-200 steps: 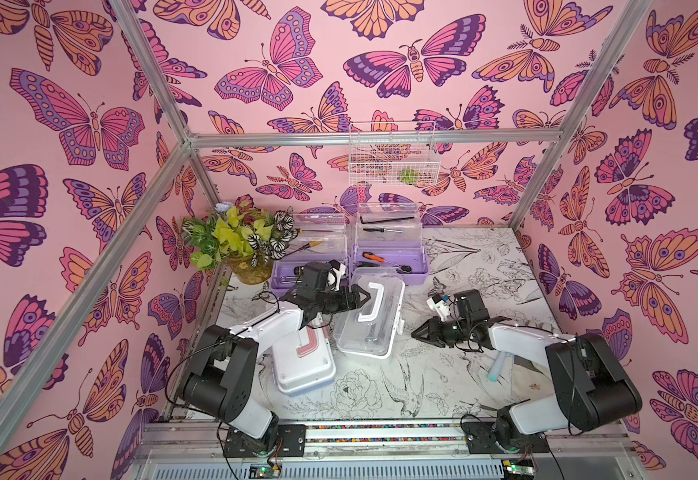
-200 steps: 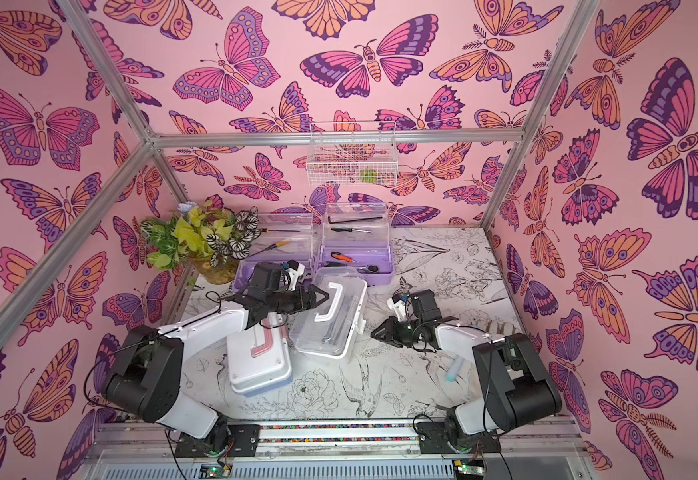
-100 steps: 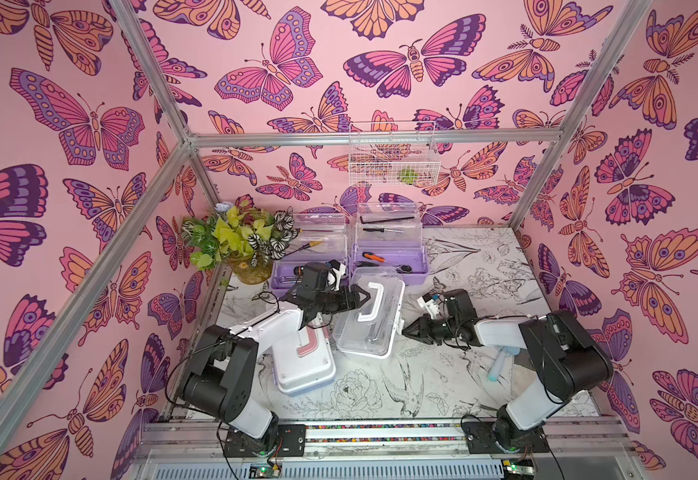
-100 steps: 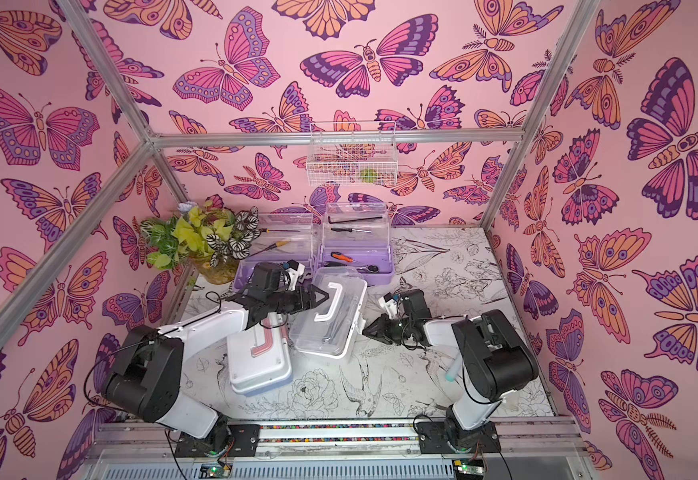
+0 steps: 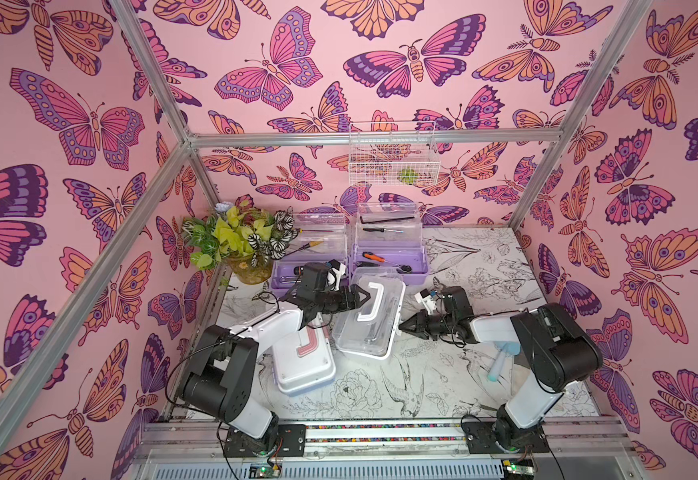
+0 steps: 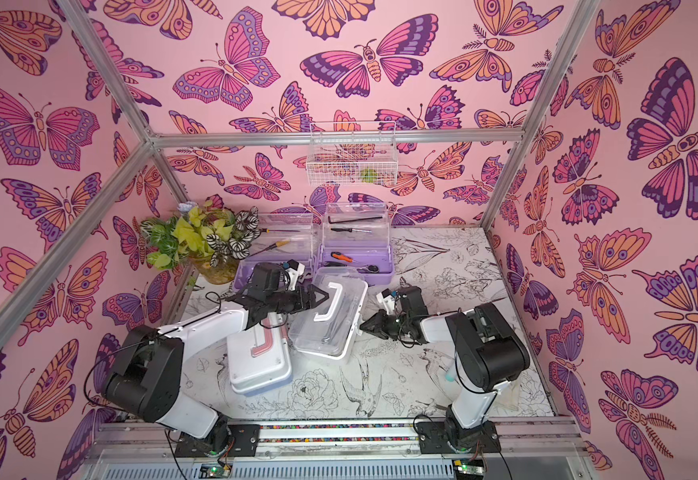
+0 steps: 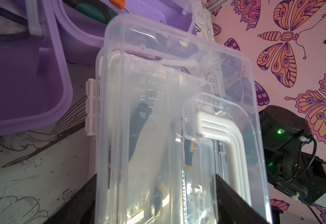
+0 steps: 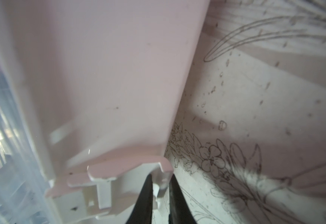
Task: Close toolboxes
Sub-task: Fasten the toolbox latch on the toolbox.
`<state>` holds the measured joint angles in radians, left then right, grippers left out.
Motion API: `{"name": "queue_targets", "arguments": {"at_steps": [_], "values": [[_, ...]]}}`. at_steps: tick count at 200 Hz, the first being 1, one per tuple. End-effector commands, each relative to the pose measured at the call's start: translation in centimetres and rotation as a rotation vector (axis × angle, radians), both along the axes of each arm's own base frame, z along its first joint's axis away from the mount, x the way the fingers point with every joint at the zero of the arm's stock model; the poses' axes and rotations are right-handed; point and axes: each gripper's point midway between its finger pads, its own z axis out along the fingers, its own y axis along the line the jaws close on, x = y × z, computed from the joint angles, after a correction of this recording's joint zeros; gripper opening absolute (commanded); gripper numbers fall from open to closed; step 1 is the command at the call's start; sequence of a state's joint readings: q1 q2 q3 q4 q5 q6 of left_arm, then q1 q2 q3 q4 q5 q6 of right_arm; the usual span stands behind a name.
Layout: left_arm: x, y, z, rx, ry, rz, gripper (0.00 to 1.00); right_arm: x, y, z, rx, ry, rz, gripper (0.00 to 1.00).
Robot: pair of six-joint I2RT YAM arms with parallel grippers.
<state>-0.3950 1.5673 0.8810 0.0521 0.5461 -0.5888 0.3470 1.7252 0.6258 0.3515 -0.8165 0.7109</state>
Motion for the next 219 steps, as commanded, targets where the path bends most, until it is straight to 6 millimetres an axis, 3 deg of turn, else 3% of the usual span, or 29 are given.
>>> {"name": "queue_targets", "arguments": {"at_steps": [1, 55, 90, 166, 219], "values": [[-3.9, 4.0, -8.7, 0.204, 0.282, 0.079, 0.81, 0.5, 0.5, 0.7, 0.008, -0.025, 0.013, 0.15], [-3.5, 3.6, -6.7, 0.245, 0.219, 0.074, 0.9, -1.0, -0.1, 2.8, -0.03, -0.053, 0.06, 0.11], [-3.5, 2.8, -6.6, 0.255, 0.206, 0.047, 1.0, -2.0, -0.5, 4.6, -0.037, -0.086, 0.086, 0.16], [-3.7, 0.7, -6.4, 0.267, 0.184, -0.001, 1.0, -2.7, -0.4, 7.3, -0.03, -0.127, 0.108, 0.21], [-4.0, 0.2, -6.5, 0.305, 0.175, -0.018, 1.0, -3.1, -0.1, 8.4, -0.03, -0.142, 0.127, 0.21]]}}
